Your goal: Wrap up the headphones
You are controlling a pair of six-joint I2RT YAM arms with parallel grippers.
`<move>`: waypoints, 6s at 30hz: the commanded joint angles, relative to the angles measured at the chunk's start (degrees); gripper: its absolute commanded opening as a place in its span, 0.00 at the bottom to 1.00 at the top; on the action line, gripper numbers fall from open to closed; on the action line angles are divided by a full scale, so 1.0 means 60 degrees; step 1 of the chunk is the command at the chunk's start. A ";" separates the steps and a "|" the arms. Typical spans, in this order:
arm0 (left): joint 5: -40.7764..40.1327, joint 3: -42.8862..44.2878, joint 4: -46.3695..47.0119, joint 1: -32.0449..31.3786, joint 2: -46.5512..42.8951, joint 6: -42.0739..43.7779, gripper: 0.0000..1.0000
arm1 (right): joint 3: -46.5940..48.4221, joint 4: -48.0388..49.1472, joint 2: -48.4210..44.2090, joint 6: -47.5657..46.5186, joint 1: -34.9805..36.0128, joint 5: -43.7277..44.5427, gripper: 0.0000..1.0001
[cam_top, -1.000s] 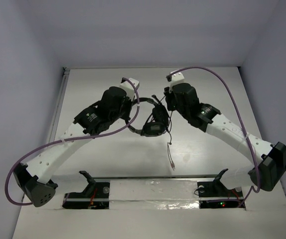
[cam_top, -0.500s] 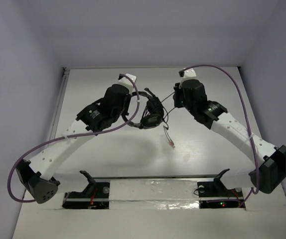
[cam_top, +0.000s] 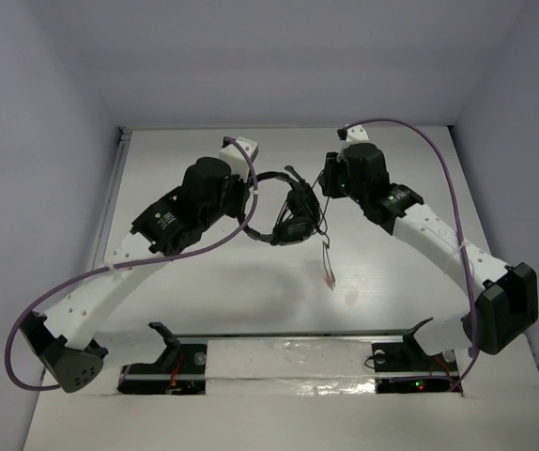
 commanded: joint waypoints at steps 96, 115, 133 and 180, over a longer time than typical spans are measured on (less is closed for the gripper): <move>0.5010 0.6451 -0.0626 0.2099 0.1569 -0.2041 0.00 | -0.4788 0.5276 -0.3319 0.0448 -0.0586 -0.3519 0.49; 0.5185 0.7612 -0.1022 0.2378 0.2448 -0.2011 0.00 | -0.5772 0.5378 -0.5214 0.1504 -0.0190 -0.6566 0.54; 0.5273 0.8051 -0.1227 0.2378 0.2521 -0.1967 0.00 | -0.5434 0.5584 -0.4300 0.1122 -0.0190 -0.4198 0.63; -0.1200 0.4333 0.2170 0.2568 0.2390 -0.3254 0.00 | -0.3896 0.2128 -0.2191 0.1180 0.4014 -0.2101 0.00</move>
